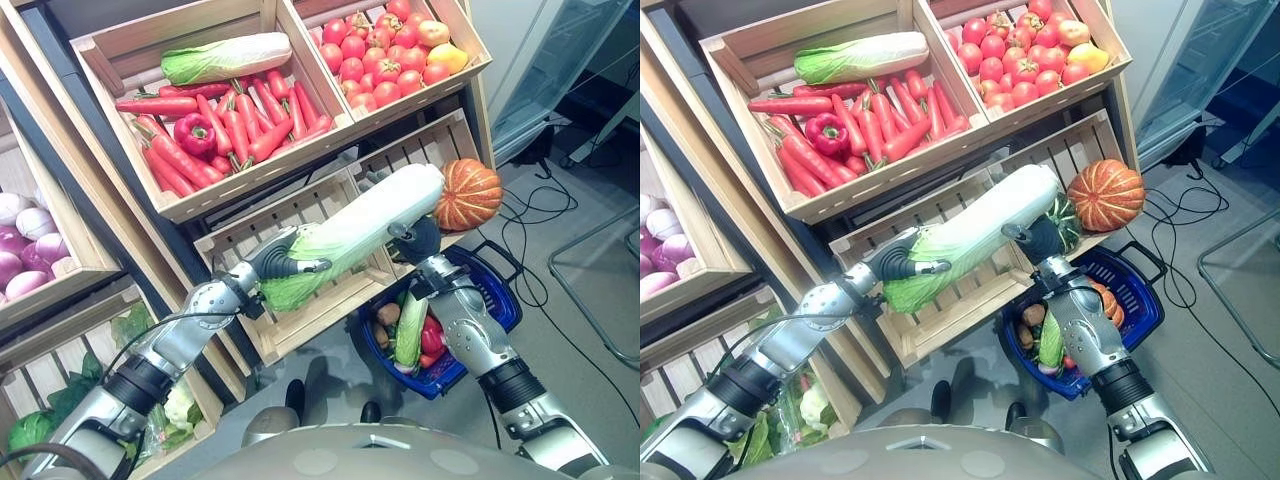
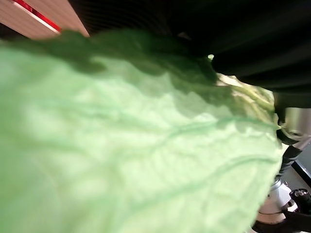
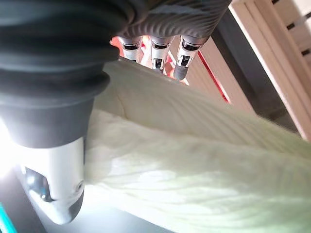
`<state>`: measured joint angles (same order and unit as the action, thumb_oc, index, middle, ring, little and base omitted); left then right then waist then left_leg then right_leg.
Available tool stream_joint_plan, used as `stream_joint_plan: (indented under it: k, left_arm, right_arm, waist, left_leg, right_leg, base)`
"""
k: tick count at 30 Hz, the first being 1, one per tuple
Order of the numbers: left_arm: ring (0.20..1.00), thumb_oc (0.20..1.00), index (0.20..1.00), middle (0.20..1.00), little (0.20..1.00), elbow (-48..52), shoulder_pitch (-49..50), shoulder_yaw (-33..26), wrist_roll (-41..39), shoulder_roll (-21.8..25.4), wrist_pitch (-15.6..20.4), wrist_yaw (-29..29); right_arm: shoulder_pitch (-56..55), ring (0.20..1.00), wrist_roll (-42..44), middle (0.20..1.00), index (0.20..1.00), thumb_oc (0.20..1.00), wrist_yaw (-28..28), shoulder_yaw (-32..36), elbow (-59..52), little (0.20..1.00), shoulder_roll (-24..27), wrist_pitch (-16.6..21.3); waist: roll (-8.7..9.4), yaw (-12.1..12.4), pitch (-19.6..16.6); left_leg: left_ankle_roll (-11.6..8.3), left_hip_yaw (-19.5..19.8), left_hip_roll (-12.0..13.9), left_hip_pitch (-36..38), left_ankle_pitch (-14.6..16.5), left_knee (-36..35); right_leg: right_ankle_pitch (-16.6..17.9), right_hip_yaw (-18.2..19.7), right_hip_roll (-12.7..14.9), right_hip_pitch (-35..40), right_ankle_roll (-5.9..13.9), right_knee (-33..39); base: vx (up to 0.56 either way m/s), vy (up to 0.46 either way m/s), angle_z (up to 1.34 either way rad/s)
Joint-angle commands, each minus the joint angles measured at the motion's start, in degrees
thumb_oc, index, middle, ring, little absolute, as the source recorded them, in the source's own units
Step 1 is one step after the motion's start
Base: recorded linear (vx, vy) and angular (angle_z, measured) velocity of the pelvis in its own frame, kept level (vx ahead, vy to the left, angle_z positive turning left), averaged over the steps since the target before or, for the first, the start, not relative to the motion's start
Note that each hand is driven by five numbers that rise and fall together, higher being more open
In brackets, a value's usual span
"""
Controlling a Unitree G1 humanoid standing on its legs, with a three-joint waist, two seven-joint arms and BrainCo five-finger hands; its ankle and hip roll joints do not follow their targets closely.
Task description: Pick up fruits and vegetables into the basket
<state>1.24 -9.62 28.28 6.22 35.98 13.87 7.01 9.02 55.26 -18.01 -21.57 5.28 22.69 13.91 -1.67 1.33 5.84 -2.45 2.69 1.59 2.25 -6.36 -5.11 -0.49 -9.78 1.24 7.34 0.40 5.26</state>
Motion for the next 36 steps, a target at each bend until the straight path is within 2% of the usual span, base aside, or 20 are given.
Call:
stream_joint_plan:
  k: [1,2,3,4,5,6,13,18,19,21,27,29,31,33,36]
  left_arm:
    - [0.2,0.2,0.2,0.2,0.2,1.6,-3.5,2.3,-1.2,1.0,3.2,2.1]
    - [0.2,0.2,0.2,0.2,0.2,1.6,-3.4,2.3,-1.2,1.1,3.3,2.2]
    - [0.2,0.2,0.2,0.2,0.2,1.8,-3.4,2.4,-1.1,1.1,3.1,2.2]
    - [0.2,0.2,0.2,0.2,0.2,2.1,-3.3,2.4,-1.2,1.2,2.8,2.2]
    - [0.2,0.2,0.2,0.2,0.2,2.1,-3.3,2.4,-1.2,1.2,2.8,2.1]
    - [0.2,0.2,0.2,0.2,0.2,2.4,-3.2,2.4,-1.3,1.3,2.6,2.1]
    - [0.2,0.2,0.2,0.2,0.2,2.1,-2.9,1.9,-0.6,1.5,1.5,1.1]
    - [0.2,0.2,0.2,0.2,0.2,1.2,-1.5,0.5,-0.2,1.2,-0.3,-0.6]
    - [0.382,0.382,0.382,0.382,0.382,1.0,-1.3,0.3,0.3,1.1,-0.8,-1.0]
    - [1.0,1.0,1.0,1.0,1.0,0.5,-0.7,-0.7,1.1,1.3,-1.5,-2.1]
    - [1.0,1.0,1.0,1.0,1.0,-0.8,0.7,-3.6,1.5,2.3,-2.1,-7.1]
    - [1.0,1.0,1.0,1.0,1.0,-2.3,1.7,-6.5,2.0,1.6,-2.9,-13.1]
    - [1.0,1.0,1.0,1.0,1.0,-2.7,1.5,-7.2,2.0,1.4,-3.0,-15.5]
    - [1.0,1.0,1.0,1.0,1.0,-4.0,0.8,-8.8,3.8,1.2,-2.9,-21.8]
    - [1.0,1.0,1.0,1.0,1.0,-5.3,-1.0,-10.4,2.5,0.3,-3.0,-27.7]
  right_arm:
    - [2.4,1.0,2.5,1.0,1.0,1.0,-2.5,-0.2,-5.9,1.0,-2.3,2.0]
    - [2.4,1.0,2.6,1.0,1.0,1.0,-2.5,-0.3,-5.9,1.0,-2.4,2.0]
    - [2.3,0.693,2.5,0.693,0.693,0.693,-2.4,-0.4,-6.0,0.693,-2.4,2.0]
    - [2.2,0.435,2.6,0.435,0.435,0.435,-2.4,-0.5,-6.2,0.435,-2.4,1.9]
    - [2.3,0.376,2.6,0.376,0.376,0.376,-2.3,-0.5,-6.3,0.376,-2.4,1.9]
    - [2.3,0.2,2.8,0.2,0.2,0.2,-2.3,-0.6,-6.4,0.2,-2.3,1.8]
    - [1.9,0.2,4.3,0.2,0.2,0.2,-3.0,-0.9,-6.1,0.2,-2.6,1.6]
    - [1.2,0.2,3.0,0.2,0.2,0.2,0.8,-0.4,-5.7,0.2,-3.5,3.0]
    - [1.0,0.2,2.7,0.2,0.2,0.2,1.3,-0.2,-5.6,0.2,-3.6,3.0]
    - [0.5,0.2,1.7,0.2,0.2,0.2,3.3,0.4,-5.3,0.2,-3.7,3.4]
    - [-0.8,0.2,-0.9,0.2,0.2,0.2,10.0,2.4,-2.8,0.2,-3.3,6.6]
    - [-1.6,0.2,-5.0,0.2,0.2,0.2,17.1,5.2,-0.2,0.2,-4.6,10.4]
    - [-1.3,0.2,-6.0,0.2,0.2,0.2,19.3,6.0,0.4,0.2,-4.8,11.6]
    - [-0.1,0.2,-8.4,0.2,0.2,0.2,24.0,8.4,2.5,0.2,-5.4,14.8]
    - [2.1,0.2,-10.7,0.2,0.2,0.2,29.2,10.9,4.5,0.2,-4.7,17.5]
  waist:
    - [1.95,-0.2,-1.3]
    - [1.95,-0.2,-1.4]
    - [1.95,-0.2,-1.4]
    - [1.99,-0.2,-1.5]
    - [1.99,-0.2,-1.5]
    - [1.99,-0.3,-1.5]
    - [2.01,-0.2,-1.5]
    - [1.92,-0.1,-1.2]
    - [1.88,-0.1,-1.2]
    - [1.84,-0.2,-0.9]
    - [1.68,-0.3,0.6]
    - [1.38,-0.5,2.7]
    - [1.27,-0.5,3.8]
    - [1.09,-0.8,7.3]
    - [1.08,-1.0,11.6]
  left_leg:
    - [2.04,-2.8,-2.1,2.1,8.1,0.1]
    - [2.04,-2.8,-2.1,2.1,8.1,0.1]
    - [2.02,-2.9,-2.0,2.1,8.1,0.1]
    - [2.02,-2.9,-2.0,2.0,8.1,0.1]
    - [2.03,-2.9,-2.0,2.0,8.1,0.1]
    - [2.05,-3.0,-2.0,2.1,8.1,0.1]
    - [2.08,-3.2,-1.9,1.8,8.0,0.1]
    - [2.14,-3.1,-2.0,1.6,7.9,0.1]
    - [2.15,-3.2,-2.0,1.6,7.9,0.1]
    - [2.27,-3.3,-2.1,1.6,8.0,0.1]
    - [2.54,-3.7,-2.4,1.2,7.7,0.1]
    - [2.81,-4.0,-2.6,0.0,7.4,0.2]
    - [2.85,-4.3,-2.6,-0.8,7.3,0.7]
    - [2.82,-4.6,-2.5,-3.7,7.6,3.6]
    - [2.33,-4.9,-2.7,-7.4,7.7,7.4]
  right_leg:
    - [0.6,1.5,2.0,-2.1,5.24,-0.3]
    - [0.6,1.5,2.0,-2.1,5.24,-0.3]
    - [0.6,1.5,2.0,-2.1,5.27,-0.3]
    - [0.5,1.6,2.1,-2.2,5.29,-0.3]
    - [0.5,1.6,2.1,-2.2,5.29,-0.3]
    - [0.5,1.6,2.1,-2.2,5.29,-0.3]
    - [0.6,1.6,2.1,-2.4,5.3,-0.3]
    - [0.6,1.8,2.1,-2.6,5.23,-0.3]
    - [0.7,1.8,2.1,-2.7,5.24,-0.3]
    - [0.7,2.1,1.9,-2.8,5.14,-0.3]
    - [0.9,2.4,1.8,-3.2,4.82,-0.3]
    - [0.3,2.5,1.6,-5.1,4.43,-2.0]
    - [-0.2,2.5,1.5,-6.2,4.24,-3.3]
    - [-1.2,2.7,1.3,-9.5,3.68,-7.2]
    - [-1.8,2.5,1.1,-12.8,3.03,-10.7]
  base:
    - [0.0,0.0,0.0]
    - [0.0,0.0,0.0]
    - [0.0,-0.002,-0.05]
    - [0.0,-0.003,-0.07]
    - [0.0,-0.002,-0.08]
    - [0.0,0.0,-0.06]
    - [0.0,0.0,-0.01]
    - [0.0,0.0,0.0]
    - [0.0,0.0,0.0]
    - [0.0,0.0,0.0]
    - [0.0,0.0,0.0]
    - [-0.1,0.006,-0.04]
    - [-0.13,0.008,-0.13]
    - [-0.25,-0.006,-0.14]
    - [-0.2,-0.015,-0.11]
